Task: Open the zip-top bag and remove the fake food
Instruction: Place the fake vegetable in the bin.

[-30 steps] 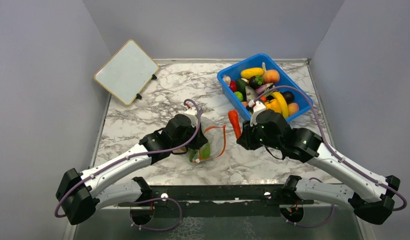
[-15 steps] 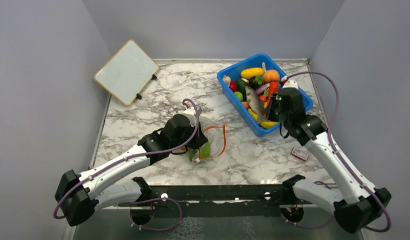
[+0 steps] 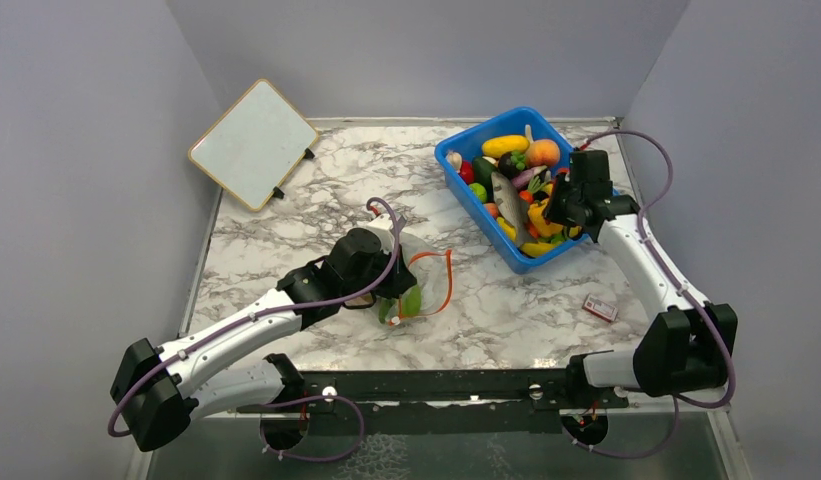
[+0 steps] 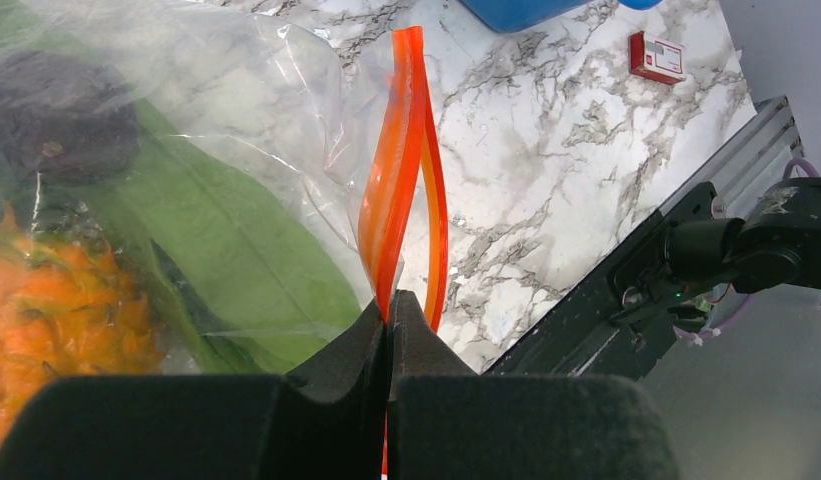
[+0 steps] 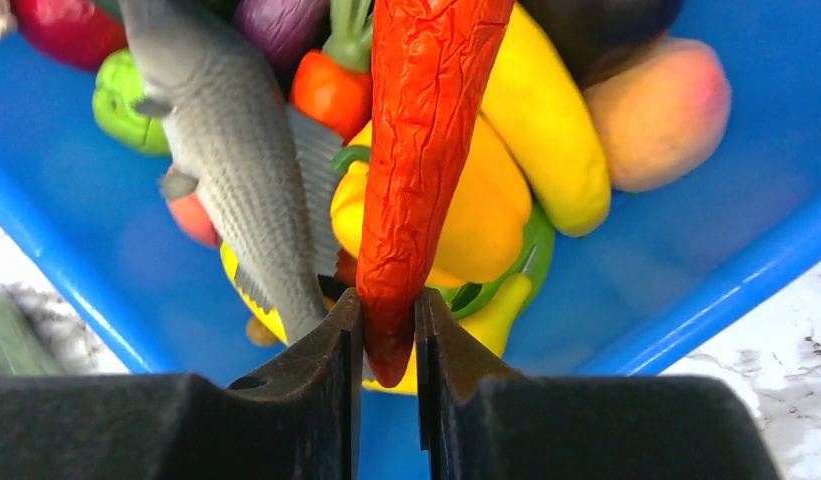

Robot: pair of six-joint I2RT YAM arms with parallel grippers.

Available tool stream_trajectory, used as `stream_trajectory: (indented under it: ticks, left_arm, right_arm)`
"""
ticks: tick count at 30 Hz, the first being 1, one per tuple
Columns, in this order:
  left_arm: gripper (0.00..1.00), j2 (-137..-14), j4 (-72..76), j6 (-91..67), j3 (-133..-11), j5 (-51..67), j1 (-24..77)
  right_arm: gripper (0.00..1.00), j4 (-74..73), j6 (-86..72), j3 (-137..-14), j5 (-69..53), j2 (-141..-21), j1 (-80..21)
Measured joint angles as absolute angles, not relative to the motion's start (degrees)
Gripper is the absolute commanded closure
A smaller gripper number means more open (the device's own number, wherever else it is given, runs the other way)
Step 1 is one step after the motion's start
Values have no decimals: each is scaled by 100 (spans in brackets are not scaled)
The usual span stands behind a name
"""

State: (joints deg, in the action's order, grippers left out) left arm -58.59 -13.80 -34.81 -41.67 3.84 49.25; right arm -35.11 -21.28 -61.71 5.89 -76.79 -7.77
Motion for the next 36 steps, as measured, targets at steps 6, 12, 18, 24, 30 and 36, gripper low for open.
stream_trajectory:
  ticks: [6,12,18,24,30,36]
  left_arm:
    - [100,-5859,-1380,-3479,-4165,384,4925]
    - [100,-5859,-1376,-3479,-4154,384,4925]
    - [100,-5859,-1374,-3479,-4132,384,4925]
    - [100,-5859,-1372,-3479,-4132,384,4925]
    - [100,-5859,-1367,-3479,-4132,384,4925]
    - [100,-5859,-1339,-3479,-4132,384,4925]
  right_arm:
    - [78,-3124,-2502,-5892,847,-7620,-377]
    - [62,-2812,-2884,-5352,834,-7577,21]
    - [48,-2740,-3048,-5240,854,-7205,40]
    - [48,-2812,-3039,-5245,816,-7002,49]
    - [48,-2834,-2945,-5245,504,-6615,49]
    - [48,-2375,-2641,-5124,-519,-5948,49]
